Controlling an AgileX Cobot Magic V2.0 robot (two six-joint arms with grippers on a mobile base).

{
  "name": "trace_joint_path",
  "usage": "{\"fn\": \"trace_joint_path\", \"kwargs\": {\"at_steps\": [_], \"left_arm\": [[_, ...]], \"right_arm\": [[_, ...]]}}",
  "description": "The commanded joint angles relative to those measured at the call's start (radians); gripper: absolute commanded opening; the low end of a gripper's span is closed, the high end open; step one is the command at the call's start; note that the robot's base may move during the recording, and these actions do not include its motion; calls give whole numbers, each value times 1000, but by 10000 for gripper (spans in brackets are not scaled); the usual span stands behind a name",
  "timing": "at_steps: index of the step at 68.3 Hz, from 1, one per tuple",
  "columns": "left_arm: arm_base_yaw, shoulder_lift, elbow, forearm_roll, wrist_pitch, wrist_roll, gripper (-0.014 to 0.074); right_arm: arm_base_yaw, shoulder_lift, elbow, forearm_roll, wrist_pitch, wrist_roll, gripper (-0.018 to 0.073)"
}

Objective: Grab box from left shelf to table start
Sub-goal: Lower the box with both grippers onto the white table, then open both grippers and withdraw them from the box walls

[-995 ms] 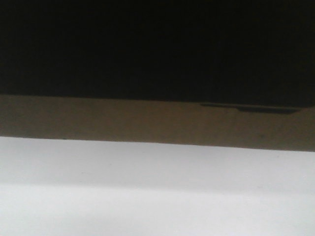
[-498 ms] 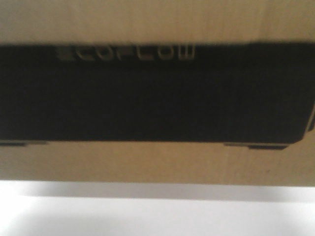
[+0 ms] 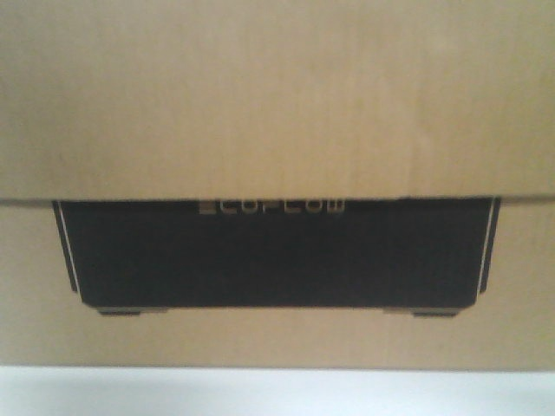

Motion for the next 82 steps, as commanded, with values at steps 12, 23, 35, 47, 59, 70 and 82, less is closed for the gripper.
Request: {"fn": "trace_joint_path", "kwargs": {"at_steps": [12,23,35,47,59,70,82], "left_arm": [[-5,20,-35,-44,-72,4,-92],[-3,32,-37,-89,-72,15,0],[-3,32,-41,-93,-72,15,386],[-3,32,-63,-99,-69,15,519],[-3,26,-103,-99,-45,15,519],[-3,-19,-157,-72,5,17,518],[-3,-139,-149,-28,23,17,483]], "right_arm": [[4,5,-32,80,-89,-17,60],[4,5,-32,80,-63,-17,90],[4,-1,-33,57,-46,-18,387],[2,-4,-35,21,-28,-17,640],[2,-28,-38,21,-23,-16,630],[-3,-105,-78,20,-21,1,624],[-35,-238,-89,20,-3,25,566]]}}
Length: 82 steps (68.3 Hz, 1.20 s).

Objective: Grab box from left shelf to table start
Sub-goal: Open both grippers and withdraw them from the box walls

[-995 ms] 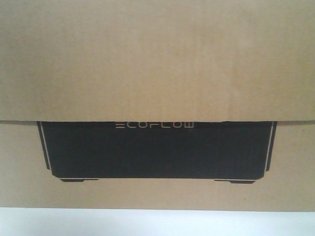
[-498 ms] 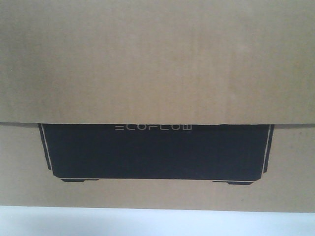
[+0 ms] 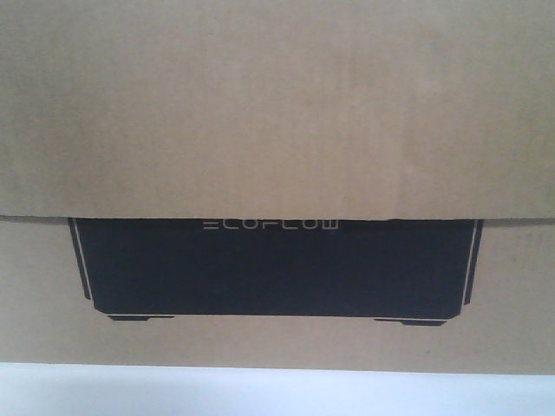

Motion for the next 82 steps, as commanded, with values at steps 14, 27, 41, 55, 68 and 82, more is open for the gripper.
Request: {"fn": "trace_joint_path", "kwargs": {"at_steps": [14,27,41,55,68,82], "left_arm": [[-3,-292,84,82,-65,25,304],[-3,-546,307,89,-155,25,58],[-3,-796,568,89,-311,25,-99],[-3,-988,767,89,-439,25,-100],[-3,-1074,828,89,-471,25,-100],[-3,-1090,830,89,-469,25,-100]], "right_arm": [[-41,-256,12,5,-13,11,331],[-41,-443,200,5,-81,11,69],[-41,-668,466,-14,-201,11,60],[-41,-883,646,-30,-277,11,60],[-41,-1031,680,-30,-340,11,60],[-41,-1089,680,-30,-366,11,60]]}}
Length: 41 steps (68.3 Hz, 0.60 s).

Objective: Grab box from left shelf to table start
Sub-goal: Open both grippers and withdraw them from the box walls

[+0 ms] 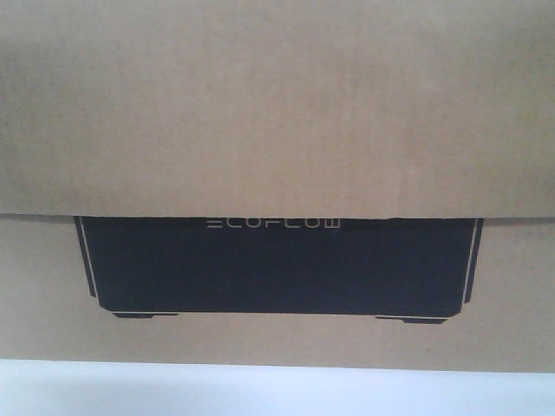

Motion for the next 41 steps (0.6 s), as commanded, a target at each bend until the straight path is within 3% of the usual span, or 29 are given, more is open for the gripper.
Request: {"fn": "trace_joint_path", "kwargs": {"at_steps": [1,41], "left_arm": [[-3,10,-23,5,-94,5,-100],[-3,10,-21,3,-97,5,-100]], "right_arm": [[-5,13,-25,-1,-95,0,60],[-5,13,-25,-1,-82,0,60]]}}
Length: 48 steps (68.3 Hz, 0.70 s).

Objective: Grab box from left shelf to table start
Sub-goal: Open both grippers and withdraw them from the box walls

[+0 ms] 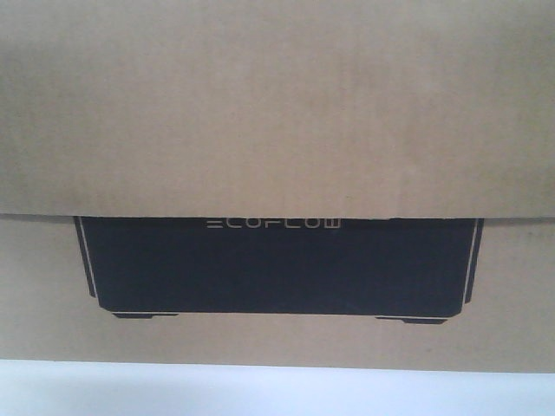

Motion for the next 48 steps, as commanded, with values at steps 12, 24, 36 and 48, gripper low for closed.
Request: {"fn": "trace_joint_path", "kwargs": {"at_steps": [12,24,36,48], "left_arm": [[11,-22,10,-6,-113,5,-100],[121,-145,174,-70,-266,8,-100],[221,-248,396,-136,-430,8,-100],[241,-262,610,-136,-691,8,-100]], "right_arm": [[-5,15,-25,-1,-84,0,60],[-5,15,-25,-1,-85,0,60],[-5,15,-25,-1,-85,0,60],[-5,15,-25,-1,-85,0,60]]}}
